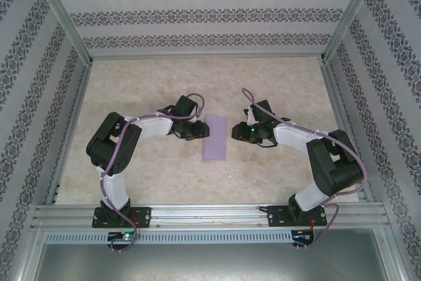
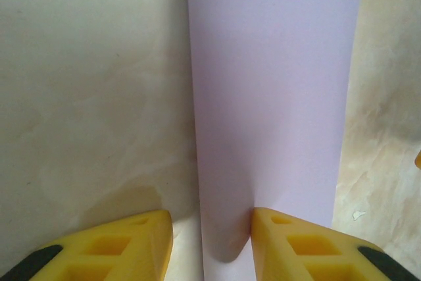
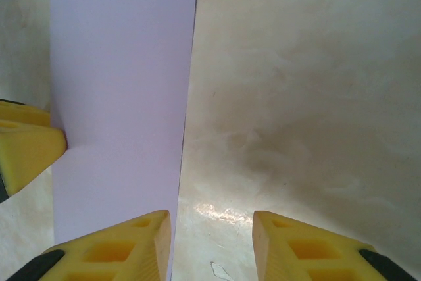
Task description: Fold a paper plane with a square sheet of paper (fold left side to right side)
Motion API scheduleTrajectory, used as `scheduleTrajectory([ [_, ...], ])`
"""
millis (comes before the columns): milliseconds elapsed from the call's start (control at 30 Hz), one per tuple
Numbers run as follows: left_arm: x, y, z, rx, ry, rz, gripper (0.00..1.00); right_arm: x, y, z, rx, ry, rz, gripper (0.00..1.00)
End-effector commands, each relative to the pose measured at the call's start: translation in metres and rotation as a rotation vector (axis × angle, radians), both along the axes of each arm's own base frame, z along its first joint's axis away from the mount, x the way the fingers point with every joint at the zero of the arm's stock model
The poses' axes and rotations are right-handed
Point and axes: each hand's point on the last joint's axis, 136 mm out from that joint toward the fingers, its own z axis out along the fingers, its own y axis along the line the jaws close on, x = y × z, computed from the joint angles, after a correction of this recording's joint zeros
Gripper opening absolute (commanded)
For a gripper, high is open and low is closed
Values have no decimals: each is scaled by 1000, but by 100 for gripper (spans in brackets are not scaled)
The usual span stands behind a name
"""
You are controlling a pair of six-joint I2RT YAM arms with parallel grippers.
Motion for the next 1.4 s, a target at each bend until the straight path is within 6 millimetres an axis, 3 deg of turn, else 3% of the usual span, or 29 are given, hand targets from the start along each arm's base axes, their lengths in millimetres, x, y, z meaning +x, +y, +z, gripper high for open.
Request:
scheduleTrajectory([
  [0,-15,20,-46,122,50,6,38,-2,4,-1,-3,-3,32,37],
  [433,-13,29,-50,127,51,36,37,-2,12,2,18,-3,46,36],
  [633,-13,30,-52,129,53,35,37,2,38,10,136,-7,79,32],
  [900,-12,28,-49,115,51,35,37,7,63,-3,155,24,111,28],
  [1367,-4,11,-13,-8,-9,31,46,3,61,-21,128,60,106,28],
])
